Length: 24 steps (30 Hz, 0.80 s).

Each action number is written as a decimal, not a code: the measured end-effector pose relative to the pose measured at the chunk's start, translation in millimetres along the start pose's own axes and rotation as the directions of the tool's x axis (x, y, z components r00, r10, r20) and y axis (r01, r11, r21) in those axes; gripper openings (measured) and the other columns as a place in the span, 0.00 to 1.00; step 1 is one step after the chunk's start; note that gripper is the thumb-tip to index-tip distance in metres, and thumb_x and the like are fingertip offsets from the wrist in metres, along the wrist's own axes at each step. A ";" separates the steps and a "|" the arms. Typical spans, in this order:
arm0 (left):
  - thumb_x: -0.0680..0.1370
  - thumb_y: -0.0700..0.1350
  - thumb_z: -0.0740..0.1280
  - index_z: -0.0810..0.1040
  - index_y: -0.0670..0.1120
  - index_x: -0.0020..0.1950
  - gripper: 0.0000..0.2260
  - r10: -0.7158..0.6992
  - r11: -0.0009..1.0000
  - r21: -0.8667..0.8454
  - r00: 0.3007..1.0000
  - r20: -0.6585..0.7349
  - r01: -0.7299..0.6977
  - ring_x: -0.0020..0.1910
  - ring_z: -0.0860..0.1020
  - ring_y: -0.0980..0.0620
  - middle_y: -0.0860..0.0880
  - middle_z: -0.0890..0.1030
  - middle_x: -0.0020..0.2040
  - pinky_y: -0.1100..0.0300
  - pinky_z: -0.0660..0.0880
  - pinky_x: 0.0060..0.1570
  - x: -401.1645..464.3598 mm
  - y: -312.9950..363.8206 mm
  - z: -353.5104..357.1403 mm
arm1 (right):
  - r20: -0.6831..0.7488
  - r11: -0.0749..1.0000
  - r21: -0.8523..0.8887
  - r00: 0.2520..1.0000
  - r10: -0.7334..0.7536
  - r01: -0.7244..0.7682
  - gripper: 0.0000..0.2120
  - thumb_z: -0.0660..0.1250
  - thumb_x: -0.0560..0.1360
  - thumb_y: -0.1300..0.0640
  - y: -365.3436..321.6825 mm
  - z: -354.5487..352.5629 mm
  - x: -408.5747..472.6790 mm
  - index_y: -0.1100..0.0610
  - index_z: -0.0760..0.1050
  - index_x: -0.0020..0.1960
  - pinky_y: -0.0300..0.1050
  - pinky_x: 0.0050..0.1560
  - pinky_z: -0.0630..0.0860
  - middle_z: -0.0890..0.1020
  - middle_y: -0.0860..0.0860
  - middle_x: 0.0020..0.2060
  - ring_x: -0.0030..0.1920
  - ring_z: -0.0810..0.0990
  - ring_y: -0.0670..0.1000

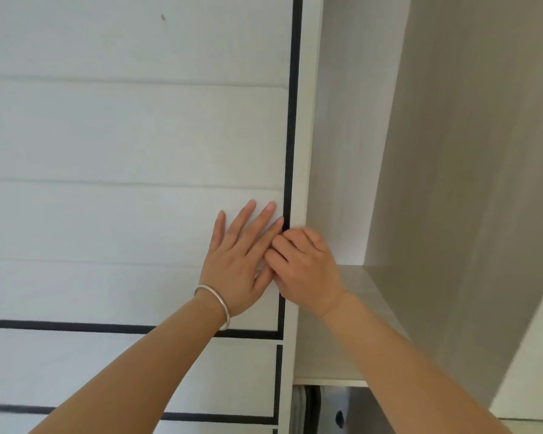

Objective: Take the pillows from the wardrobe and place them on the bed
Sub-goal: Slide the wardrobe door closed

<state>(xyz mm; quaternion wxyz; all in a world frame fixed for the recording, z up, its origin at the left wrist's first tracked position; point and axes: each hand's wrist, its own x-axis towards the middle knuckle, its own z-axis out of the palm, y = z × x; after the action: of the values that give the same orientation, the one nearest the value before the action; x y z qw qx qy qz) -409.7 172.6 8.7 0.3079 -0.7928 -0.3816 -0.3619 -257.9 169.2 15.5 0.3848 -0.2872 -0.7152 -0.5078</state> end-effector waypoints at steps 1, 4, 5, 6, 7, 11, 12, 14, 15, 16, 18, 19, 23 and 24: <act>0.78 0.52 0.53 0.55 0.50 0.76 0.26 0.013 1.000 0.003 1.000 0.003 -0.013 0.77 0.46 0.49 0.51 0.55 0.77 0.43 0.44 0.74 4.7 8.7 4.9 | 0.005 1.000 -0.022 1.000 0.010 -0.010 0.03 0.66 0.70 0.62 8.4 -3.7 -8.9 0.57 0.77 0.37 0.46 0.55 0.69 0.81 0.52 0.36 0.44 0.72 0.53; 0.79 0.54 0.52 0.52 0.51 0.76 0.26 0.065 0.998 0.026 0.998 0.012 -0.065 0.77 0.40 0.51 0.51 0.53 0.77 0.45 0.41 0.74 19.3 33.9 18.4 | 0.021 0.994 -0.098 0.999 0.049 -0.046 0.07 0.62 0.72 0.62 33.3 -14.1 -35.8 0.56 0.77 0.39 0.48 0.64 0.66 0.82 0.52 0.38 0.47 0.73 0.53; 0.79 0.54 0.51 0.52 0.51 0.76 0.26 0.079 0.996 0.038 0.997 0.007 -0.079 0.77 0.39 0.51 0.51 0.53 0.77 0.46 0.41 0.73 24.4 42.4 22.7 | 0.023 0.990 -0.127 0.998 0.066 -0.063 0.08 0.61 0.73 0.62 41.5 -17.7 -43.7 0.56 0.76 0.39 0.48 0.67 0.64 0.82 0.52 0.40 0.48 0.73 0.53; 0.79 0.55 0.50 0.52 0.50 0.76 0.26 0.089 0.995 0.045 0.996 0.001 -0.089 0.77 0.39 0.52 0.51 0.53 0.77 0.46 0.41 0.73 29.5 51.4 26.6 | 0.022 0.986 -0.148 0.996 0.083 -0.079 0.08 0.60 0.74 0.61 49.2 -21.6 -50.9 0.55 0.76 0.41 0.49 0.69 0.62 0.82 0.52 0.43 0.51 0.74 0.52; 0.80 0.55 0.48 0.51 0.50 0.76 0.25 0.094 0.995 0.046 0.996 -0.007 -0.093 0.76 0.38 0.52 0.52 0.53 0.77 0.46 0.41 0.73 34.5 60.7 30.5 | 0.019 0.983 -0.160 0.995 0.096 -0.092 0.08 0.59 0.75 0.60 56.4 -25.6 -57.4 0.55 0.76 0.42 0.49 0.70 0.61 0.80 0.52 0.47 0.53 0.74 0.52; 0.78 0.55 0.51 0.49 0.48 0.76 0.28 0.104 0.994 0.044 0.994 -0.033 -0.102 0.76 0.37 0.51 0.51 0.52 0.77 0.46 0.40 0.73 52.9 98.1 44.5 | 0.019 0.975 -0.191 0.993 0.118 -0.113 0.08 0.54 0.78 0.59 82.8 -42.3 -81.1 0.56 0.72 0.51 0.50 0.73 0.56 0.71 0.52 0.56 0.61 0.72 0.53; 0.77 0.55 0.53 0.49 0.48 0.76 0.30 0.108 0.993 0.041 0.994 -0.034 -0.107 0.76 0.36 0.51 0.51 0.52 0.77 0.46 0.40 0.73 57.0 107.3 47.6 | 0.029 0.973 -0.202 0.992 0.123 -0.114 0.09 0.53 0.78 0.59 89.0 -46.5 -87.4 0.56 0.71 0.53 0.51 0.73 0.56 0.71 0.52 0.58 0.62 0.71 0.53; 0.76 0.56 0.55 0.48 0.48 0.76 0.31 0.117 0.993 0.021 0.993 -0.034 -0.116 0.76 0.36 0.50 0.50 0.50 0.77 0.45 0.38 0.73 64.8 124.3 52.8 | 0.044 0.966 -0.224 0.989 0.142 -0.128 0.11 0.52 0.78 0.59 101.1 -53.8 -99.0 0.57 0.70 0.55 0.52 0.72 0.56 0.70 0.53 0.60 0.64 0.70 0.54; 0.76 0.56 0.56 0.48 0.47 0.77 0.32 0.121 0.993 0.008 0.992 -0.034 -0.121 0.76 0.35 0.50 0.50 0.50 0.77 0.45 0.38 0.73 68.6 132.5 55.1 | 0.052 0.962 -0.236 0.987 0.155 -0.139 0.11 0.52 0.78 0.59 106.9 -56.8 -105.1 0.57 0.70 0.57 0.52 0.72 0.56 0.70 0.54 0.61 0.64 0.70 0.54; 0.76 0.56 0.57 0.48 0.47 0.77 0.33 0.128 0.992 -0.001 0.991 -0.036 -0.128 0.76 0.35 0.50 0.50 0.49 0.77 0.45 0.37 0.73 72.1 140.4 57.4 | 0.060 0.957 -0.248 0.984 0.169 -0.150 0.12 0.52 0.78 0.59 112.3 -59.5 -112.0 0.58 0.70 0.58 0.53 0.72 0.56 0.69 0.54 0.62 0.65 0.69 0.54; 0.76 0.57 0.58 0.47 0.47 0.77 0.35 0.138 0.990 -0.008 0.989 -0.044 -0.139 0.75 0.34 0.49 0.50 0.49 0.77 0.46 0.36 0.73 79.5 156.1 62.5 | 0.079 0.948 -0.266 0.976 0.201 -0.174 0.15 0.51 0.79 0.58 122.7 -64.1 -126.2 0.58 0.68 0.62 0.54 0.72 0.55 0.68 0.55 0.65 0.70 0.65 0.54; 0.76 0.57 0.59 0.46 0.47 0.76 0.36 0.137 0.990 -0.012 0.989 -0.046 -0.138 0.76 0.35 0.49 0.50 0.48 0.77 0.46 0.35 0.72 83.4 164.2 64.5 | 0.093 0.942 -0.279 0.971 0.221 -0.188 0.16 0.50 0.80 0.57 127.9 -66.9 -133.1 0.59 0.67 0.65 0.54 0.73 0.54 0.67 0.55 0.66 0.73 0.60 0.53; 0.75 0.56 0.61 0.46 0.46 0.77 0.37 0.138 0.990 -0.031 0.989 -0.047 -0.140 0.75 0.40 0.48 0.51 0.47 0.77 0.46 0.35 0.72 97.2 195.4 69.9 | 0.157 0.895 -0.388 0.941 0.300 -0.221 0.23 0.49 0.80 0.56 147.3 -78.5 -158.7 0.60 0.57 0.74 0.52 0.76 0.47 0.57 0.52 0.75 0.77 0.47 0.50; 0.75 0.56 0.61 0.47 0.46 0.77 0.36 0.144 0.989 -0.034 0.988 -0.048 -0.146 0.75 0.40 0.48 0.50 0.47 0.77 0.46 0.34 0.72 100.3 202.3 71.3 | 0.172 0.885 -0.415 0.937 0.306 -0.213 0.26 0.51 0.79 0.56 151.4 -81.3 -164.2 0.59 0.53 0.76 0.52 0.76 0.46 0.51 0.51 0.77 0.77 0.46 0.50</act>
<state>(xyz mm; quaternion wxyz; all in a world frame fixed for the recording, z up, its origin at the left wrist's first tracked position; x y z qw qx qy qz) -173.2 160.4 7.8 0.3269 -0.8158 -0.3092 -0.3634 -27.0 137.2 -31.0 0.2984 -0.5088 -0.5946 -0.5463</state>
